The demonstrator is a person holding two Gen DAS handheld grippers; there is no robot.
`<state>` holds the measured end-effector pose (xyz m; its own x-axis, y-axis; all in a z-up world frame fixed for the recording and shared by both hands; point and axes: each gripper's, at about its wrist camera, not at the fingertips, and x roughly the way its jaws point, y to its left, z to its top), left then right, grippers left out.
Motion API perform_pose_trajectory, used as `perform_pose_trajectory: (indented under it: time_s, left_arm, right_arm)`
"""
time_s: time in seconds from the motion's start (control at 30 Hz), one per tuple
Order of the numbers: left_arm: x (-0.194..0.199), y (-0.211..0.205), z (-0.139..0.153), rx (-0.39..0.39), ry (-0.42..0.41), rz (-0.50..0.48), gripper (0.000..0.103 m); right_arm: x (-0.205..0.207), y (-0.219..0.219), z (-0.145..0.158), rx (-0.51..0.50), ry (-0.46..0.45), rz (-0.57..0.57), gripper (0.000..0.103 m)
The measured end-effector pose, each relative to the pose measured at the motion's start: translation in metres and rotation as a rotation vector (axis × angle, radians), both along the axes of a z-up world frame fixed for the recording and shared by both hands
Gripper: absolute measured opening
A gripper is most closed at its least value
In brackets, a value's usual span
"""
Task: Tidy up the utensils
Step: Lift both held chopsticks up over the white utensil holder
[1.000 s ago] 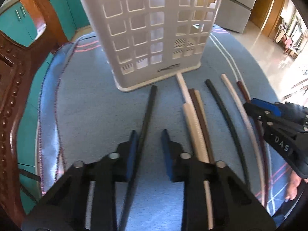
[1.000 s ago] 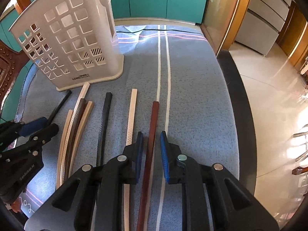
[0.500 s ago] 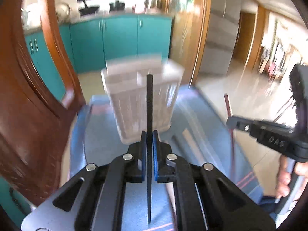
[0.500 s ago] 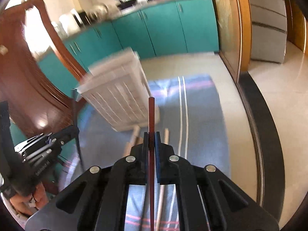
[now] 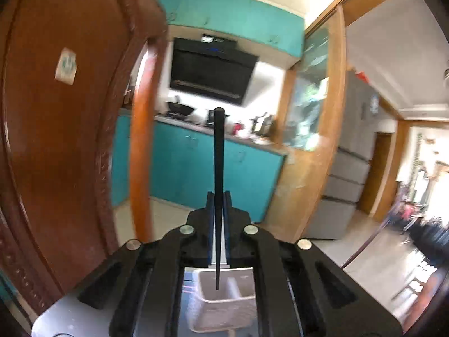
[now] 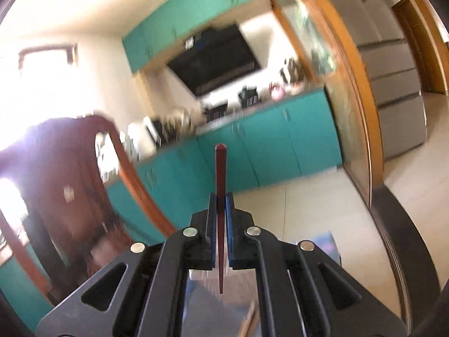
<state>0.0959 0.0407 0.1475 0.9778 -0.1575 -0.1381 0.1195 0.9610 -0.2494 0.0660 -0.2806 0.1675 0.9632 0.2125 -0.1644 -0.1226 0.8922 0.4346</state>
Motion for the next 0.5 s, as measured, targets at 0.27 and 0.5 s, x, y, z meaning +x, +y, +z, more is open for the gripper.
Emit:
perform_pose_trajectory:
  time_s: [0.27,0.5]
  left_arm:
    - [0.047,-0.005,-0.040,0.033,0.129,-0.008,0.007]
    - [0.057,-0.004,-0.061,0.024,0.196,-0.043,0.007]
  right_arm:
    - [0.056,0.027,-0.041,-0.081,0.035,-0.100,0.007]
    - [0.068,0.047,-0.074,-0.128,0.114,-0.070,0.007]
